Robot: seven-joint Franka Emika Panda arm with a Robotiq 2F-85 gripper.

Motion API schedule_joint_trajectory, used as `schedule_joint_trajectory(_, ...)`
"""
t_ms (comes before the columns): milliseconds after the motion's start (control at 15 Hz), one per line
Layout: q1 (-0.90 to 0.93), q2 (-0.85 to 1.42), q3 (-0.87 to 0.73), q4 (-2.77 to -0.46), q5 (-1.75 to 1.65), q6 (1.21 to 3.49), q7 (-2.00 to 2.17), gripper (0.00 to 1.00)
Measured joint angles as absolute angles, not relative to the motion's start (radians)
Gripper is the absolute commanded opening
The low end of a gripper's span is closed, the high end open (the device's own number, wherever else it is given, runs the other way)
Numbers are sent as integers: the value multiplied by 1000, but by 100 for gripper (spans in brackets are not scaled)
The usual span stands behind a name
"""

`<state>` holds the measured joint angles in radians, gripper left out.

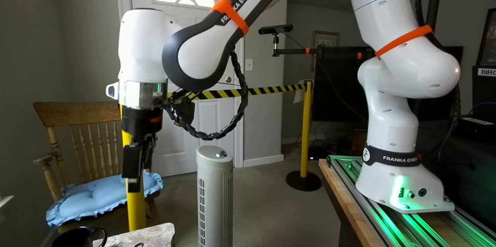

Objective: Move the black cable away from you

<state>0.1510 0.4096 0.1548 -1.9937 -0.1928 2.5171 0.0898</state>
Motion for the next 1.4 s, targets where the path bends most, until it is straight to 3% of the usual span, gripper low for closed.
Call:
schedule_joint_trajectory(600,259,626,191,-1867,-178,2471,5,100)
schedule_joint_trajectory(1400,242,705,236,-1836,-63,2523,-57,100)
